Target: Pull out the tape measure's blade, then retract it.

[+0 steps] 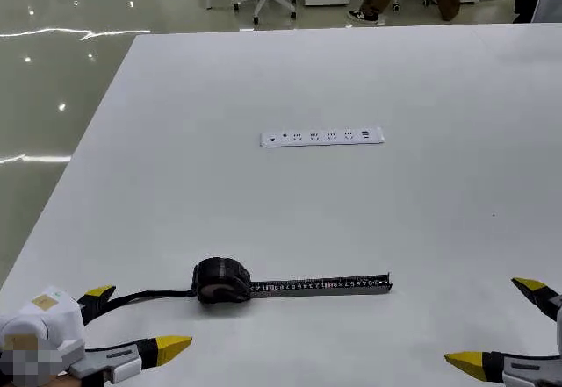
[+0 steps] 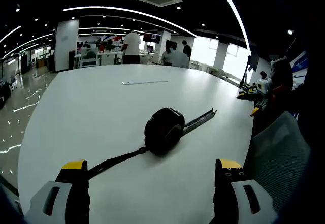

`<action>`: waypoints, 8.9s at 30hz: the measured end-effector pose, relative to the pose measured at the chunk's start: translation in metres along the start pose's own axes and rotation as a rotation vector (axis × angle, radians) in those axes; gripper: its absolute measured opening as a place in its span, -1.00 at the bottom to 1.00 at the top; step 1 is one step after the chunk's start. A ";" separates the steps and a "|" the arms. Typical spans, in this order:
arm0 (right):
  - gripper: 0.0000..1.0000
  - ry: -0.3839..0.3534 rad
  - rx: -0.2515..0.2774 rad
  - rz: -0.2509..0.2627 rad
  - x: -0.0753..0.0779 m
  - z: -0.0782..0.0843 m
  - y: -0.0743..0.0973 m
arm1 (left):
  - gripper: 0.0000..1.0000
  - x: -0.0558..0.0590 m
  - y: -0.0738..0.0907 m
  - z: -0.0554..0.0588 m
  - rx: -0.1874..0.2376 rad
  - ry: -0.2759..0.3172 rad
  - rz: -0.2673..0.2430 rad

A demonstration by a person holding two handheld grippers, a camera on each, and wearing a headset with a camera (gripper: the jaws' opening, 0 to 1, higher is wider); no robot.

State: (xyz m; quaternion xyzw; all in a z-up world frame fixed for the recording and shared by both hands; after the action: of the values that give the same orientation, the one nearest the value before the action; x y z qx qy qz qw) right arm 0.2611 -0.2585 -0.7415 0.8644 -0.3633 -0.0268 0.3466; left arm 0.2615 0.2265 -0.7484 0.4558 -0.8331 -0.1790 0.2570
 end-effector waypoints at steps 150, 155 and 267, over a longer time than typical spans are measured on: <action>-0.79 0.623 -0.421 -0.605 -0.008 -0.051 -0.161 | 0.45 0.030 -0.117 -0.035 0.164 0.243 -0.299; -0.79 0.633 -0.436 -0.602 -0.009 -0.051 -0.162 | 0.28 0.027 -0.120 -0.032 0.143 0.281 -0.319; -0.80 0.478 -0.279 -0.547 -0.069 -0.107 -0.213 | 0.16 0.023 -0.121 -0.029 0.037 0.297 -0.314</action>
State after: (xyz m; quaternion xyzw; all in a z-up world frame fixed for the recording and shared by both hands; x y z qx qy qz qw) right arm 0.3719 -0.0465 -0.8064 0.8558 -0.0211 0.0349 0.5157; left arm 0.3490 0.1420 -0.7831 0.6060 -0.7081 -0.1321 0.3376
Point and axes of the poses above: the centre of the closed fingertips' face, and the gripper's own axes: y roughly backward along the fingers, x roughly to its right, z roughly out of its underside, the point moved 4 cm from there along y, roughly backward along the fingers, and after that the axes turned 9 degrees about y, right-handed, at the moved point
